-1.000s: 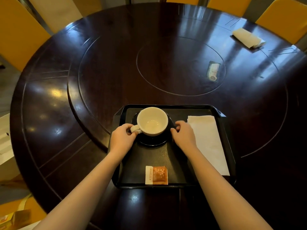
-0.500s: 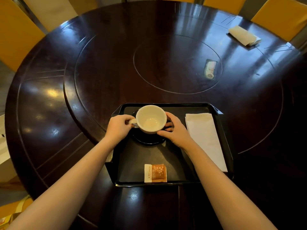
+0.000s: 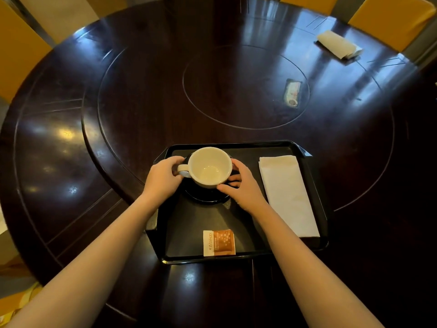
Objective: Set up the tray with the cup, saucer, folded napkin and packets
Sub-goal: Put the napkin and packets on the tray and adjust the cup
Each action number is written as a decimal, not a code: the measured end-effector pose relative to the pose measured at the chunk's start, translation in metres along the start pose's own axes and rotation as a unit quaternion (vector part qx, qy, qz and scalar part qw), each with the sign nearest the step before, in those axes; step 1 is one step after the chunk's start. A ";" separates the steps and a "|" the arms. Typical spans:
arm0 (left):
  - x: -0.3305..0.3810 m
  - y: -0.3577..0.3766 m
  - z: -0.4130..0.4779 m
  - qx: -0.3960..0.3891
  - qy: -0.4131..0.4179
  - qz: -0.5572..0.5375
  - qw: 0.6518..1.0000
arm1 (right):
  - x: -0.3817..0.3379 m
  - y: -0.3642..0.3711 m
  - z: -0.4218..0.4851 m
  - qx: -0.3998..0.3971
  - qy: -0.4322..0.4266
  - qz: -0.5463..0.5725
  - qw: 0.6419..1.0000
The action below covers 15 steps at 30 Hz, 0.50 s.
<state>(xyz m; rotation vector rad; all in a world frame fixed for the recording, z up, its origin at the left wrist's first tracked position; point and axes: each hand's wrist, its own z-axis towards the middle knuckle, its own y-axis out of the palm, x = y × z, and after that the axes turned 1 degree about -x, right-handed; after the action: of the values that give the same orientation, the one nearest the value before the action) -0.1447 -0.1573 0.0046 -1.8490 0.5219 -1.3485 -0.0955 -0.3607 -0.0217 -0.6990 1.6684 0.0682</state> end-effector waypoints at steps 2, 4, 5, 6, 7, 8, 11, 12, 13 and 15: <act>0.008 -0.007 -0.020 0.069 -0.017 -0.012 0.997 | 0.000 -0.006 -0.002 0.002 0.009 -0.013 1.000; 0.021 -0.008 -0.050 0.131 -0.009 -0.058 0.990 | 0.004 -0.021 -0.009 0.041 0.015 -0.048 0.998; 0.032 -0.005 -0.067 0.132 0.004 -0.090 0.987 | 0.008 -0.031 -0.014 0.075 0.015 -0.070 0.995; 0.044 0.002 -0.082 0.109 0.021 -0.118 0.987 | 0.014 -0.041 -0.022 0.112 0.014 -0.092 0.989; 0.057 0.012 -0.095 0.063 0.039 -0.138 0.988 | 0.021 -0.052 -0.030 0.148 0.012 -0.114 0.982; 0.071 0.025 -0.103 0.005 0.054 -0.150 0.987 | 0.030 -0.062 -0.041 0.179 0.010 -0.145 0.973; 0.108 0.067 -0.096 -0.135 0.061 -0.150 0.978 | 0.055 -0.083 -0.070 0.213 0.018 -0.272 0.938; 0.118 0.079 -0.087 -0.164 0.052 -0.141 0.975 | 0.062 -0.085 -0.076 0.185 0.028 -0.317 0.930; 0.127 0.090 -0.078 -0.186 0.041 -0.134 0.972 | 0.069 -0.084 -0.080 0.142 0.038 -0.358 0.922; 0.140 0.110 -0.065 -0.220 0.013 -0.123 0.968 | 0.080 -0.081 -0.083 0.076 0.054 -0.395 0.914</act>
<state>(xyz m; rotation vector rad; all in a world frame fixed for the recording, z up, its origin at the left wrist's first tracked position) -0.1427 -0.3465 0.0132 -2.3199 0.6639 -1.5091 -0.1344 -0.4934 -0.0479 -1.2216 1.3621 -0.6802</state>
